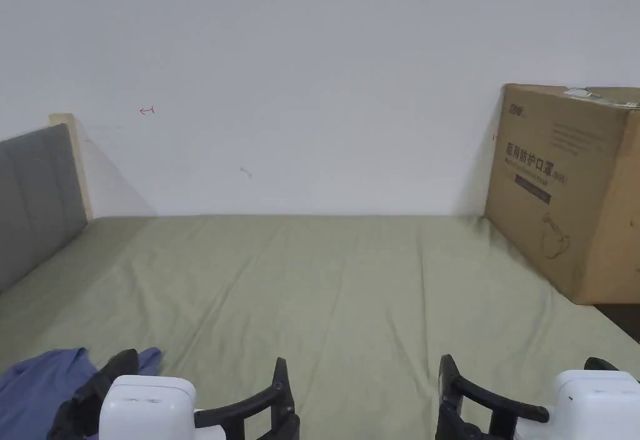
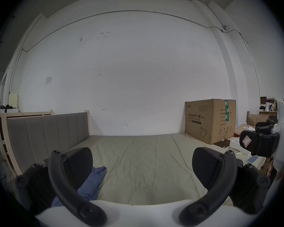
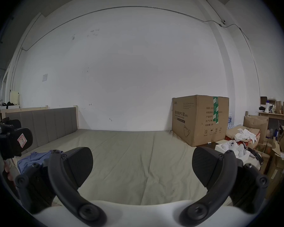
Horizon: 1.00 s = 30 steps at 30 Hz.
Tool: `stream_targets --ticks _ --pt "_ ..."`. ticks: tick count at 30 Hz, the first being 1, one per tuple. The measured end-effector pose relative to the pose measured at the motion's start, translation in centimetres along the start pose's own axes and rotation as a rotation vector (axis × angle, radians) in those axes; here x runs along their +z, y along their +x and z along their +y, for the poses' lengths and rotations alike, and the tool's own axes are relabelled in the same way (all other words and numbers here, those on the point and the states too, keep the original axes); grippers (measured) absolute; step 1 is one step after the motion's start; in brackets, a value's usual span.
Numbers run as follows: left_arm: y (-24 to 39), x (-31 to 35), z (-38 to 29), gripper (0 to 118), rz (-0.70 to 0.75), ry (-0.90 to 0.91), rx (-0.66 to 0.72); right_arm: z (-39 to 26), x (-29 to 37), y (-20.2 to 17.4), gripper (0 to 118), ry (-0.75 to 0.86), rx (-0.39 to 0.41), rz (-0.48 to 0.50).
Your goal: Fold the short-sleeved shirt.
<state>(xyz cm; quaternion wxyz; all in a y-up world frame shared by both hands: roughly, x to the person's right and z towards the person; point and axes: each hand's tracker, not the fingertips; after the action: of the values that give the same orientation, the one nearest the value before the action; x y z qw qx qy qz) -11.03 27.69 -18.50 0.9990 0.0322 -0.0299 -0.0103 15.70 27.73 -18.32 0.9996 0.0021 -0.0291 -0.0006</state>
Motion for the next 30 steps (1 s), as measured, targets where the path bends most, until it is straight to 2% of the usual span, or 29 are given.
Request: stream_targets --ticks 8,10,11,13,14,15,16,17,18,19,20,21,23,24,26,28,29,30 --pt "0.1 -0.3 0.2 118 -0.006 0.006 -0.017 0.5 -0.4 0.0 118 -0.002 -0.005 0.012" --pt "0.2 -0.5 0.5 118 -0.004 0.021 -0.055 0.6 -0.6 0.4 118 0.003 -0.046 0.011" --pt "0.6 -0.8 0.9 118 0.002 0.044 -0.117 0.5 -0.7 0.9 118 0.004 -0.139 0.000" --pt "1.8 -1.2 1.3 118 0.035 0.098 -0.320 0.1 -1.3 3.0 118 -0.046 -0.447 -0.042" --pt "2.5 -1.4 1.4 118 0.060 0.144 -0.484 -0.6 -1.7 4.5 118 -0.114 -0.693 -0.079" --pt "3.5 -1.7 0.7 118 0.096 0.199 -0.696 -1.8 -2.2 6.2 118 -0.184 -0.984 -0.103" --pt "4.3 -2.0 -0.2 118 0.137 0.253 -0.906 -3.2 -2.5 7.4 118 -0.255 -1.223 -0.129" --pt "4.8 -2.4 -1.6 118 0.187 0.328 -1.178 -5.5 -3.1 8.7 118 -0.378 -1.491 -0.139" --pt "5.5 -2.3 -1.9 118 0.220 0.407 -1.425 -7.3 -3.4 9.2 118 -0.472 -1.608 -0.206" --pt "5.4 -2.6 -2.8 118 0.235 0.470 -1.608 -9.0 -3.8 9.6 118 -0.554 -1.687 -0.236" --pt "5.0 -3.0 -3.6 118 0.229 0.516 -1.707 -10.1 -4.1 10.0 118 -0.621 -1.702 -0.264" --pt "5.2 -3.0 -3.2 118 0.212 0.503 -1.690 -10.6 -4.3 10.3 118 -0.626 -1.726 -0.263" --pt "5.5 -3.0 -1.3 118 0.121 0.311 -1.308 -9.7 -4.4 10.4 118 -0.522 -1.633 -0.239" --pt "5.4 -3.0 0.1 118 0.092 0.220 -1.035 -8.7 -4.5 10.5 118 -0.467 -1.554 -0.225" --pt "3.0 -4.4 2.5 118 0.077 0.064 -0.563 -5.9 -5.1 10.4 118 -0.329 -1.293 -0.143" --pt "0.3 -4.9 3.7 118 0.066 -0.035 -0.148 -2.8 -5.1 8.7 118 -0.201 -0.934 -0.091" --pt "-1.2 -4.7 3.6 118 -0.004 -0.030 0.096 -1.4 -4.9 7.5 118 -0.112 -0.674 -0.070" --pt "-2.9 -5.1 1.0 118 -0.060 0.027 0.271 -0.7 -4.6 5.6 118 -0.009 -0.375 -0.058"
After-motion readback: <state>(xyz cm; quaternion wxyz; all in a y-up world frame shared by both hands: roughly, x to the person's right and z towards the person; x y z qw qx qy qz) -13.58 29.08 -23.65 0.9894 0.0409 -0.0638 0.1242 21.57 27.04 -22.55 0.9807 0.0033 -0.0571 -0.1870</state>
